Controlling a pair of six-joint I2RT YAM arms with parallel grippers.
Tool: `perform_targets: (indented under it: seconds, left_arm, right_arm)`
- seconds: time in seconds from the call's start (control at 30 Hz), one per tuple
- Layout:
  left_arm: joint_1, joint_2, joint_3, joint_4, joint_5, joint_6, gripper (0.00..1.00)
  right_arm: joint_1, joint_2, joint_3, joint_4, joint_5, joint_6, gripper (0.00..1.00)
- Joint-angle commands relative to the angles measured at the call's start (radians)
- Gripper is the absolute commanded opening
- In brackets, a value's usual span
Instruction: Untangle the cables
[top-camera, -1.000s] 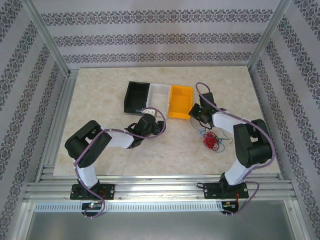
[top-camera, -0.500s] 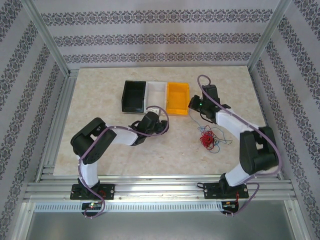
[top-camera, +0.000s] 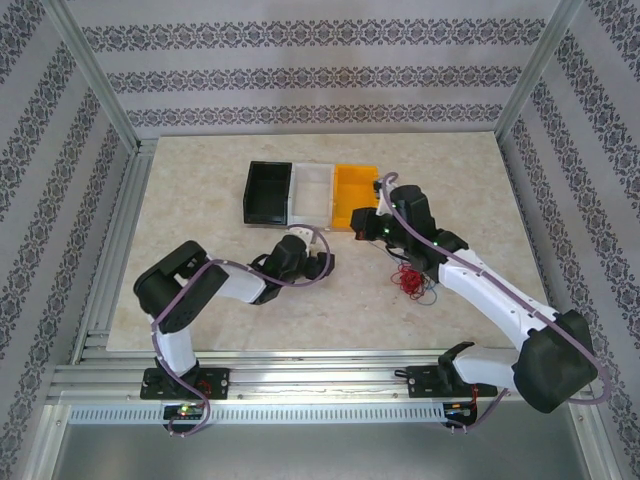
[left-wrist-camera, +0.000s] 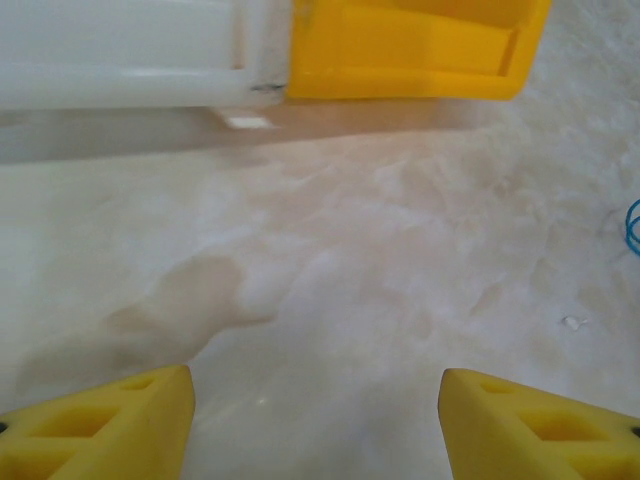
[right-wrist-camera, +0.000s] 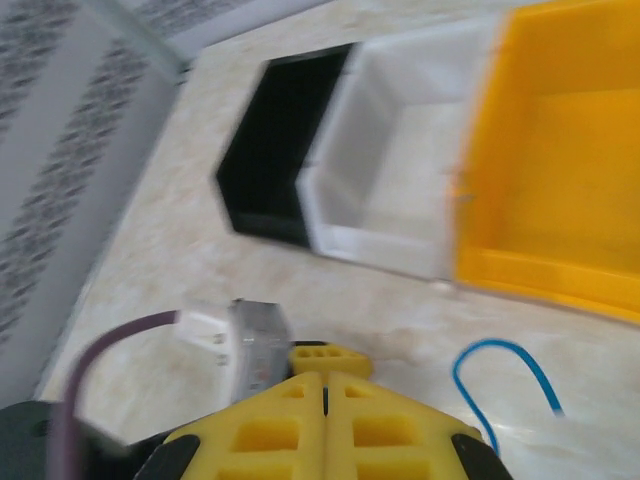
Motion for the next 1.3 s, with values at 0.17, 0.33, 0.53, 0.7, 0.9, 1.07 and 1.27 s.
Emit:
perform_targets:
  seconds: [0.17, 0.33, 0.53, 0.7, 0.9, 1.07, 1.27]
  left_arm:
    - [-0.007, -0.202, -0.137, 0.099, -0.141, 0.032, 0.67]
    - [-0.007, -0.325, -0.165, -0.035, -0.164, 0.106, 0.68]
    - [-0.006, -0.4, -0.206, -0.139, -0.242, 0.121, 0.68]
    - [-0.004, -0.435, -0.227, -0.161, -0.328, 0.09, 0.68]
    - [0.022, -0.387, -0.201, -0.172, -0.384, -0.001, 0.69]
    - [0.047, -0.308, -0.166, -0.094, -0.314, -0.072, 0.69]
    - [0.075, -0.217, -0.032, -0.214, -0.232, -0.046, 0.68]
  right_arm:
    - [0.163, 0.123, 0.312, 0.064, -0.127, -0.026, 0.0]
    - [0.155, 0.204, 0.316, 0.052, -0.06, -0.016, 0.0]
    - [0.099, 0.172, 0.156, 0.01, 0.029, 0.014, 0.0]
    - [0.018, 0.021, -0.09, -0.056, 0.217, 0.106, 0.0]
    - [-0.068, -0.125, -0.344, -0.117, 0.401, 0.226, 0.05]
    - [-0.075, -0.113, -0.377, -0.116, 0.433, 0.251, 0.51]
    - [-0.043, -0.041, -0.32, -0.082, 0.413, 0.203, 0.55]
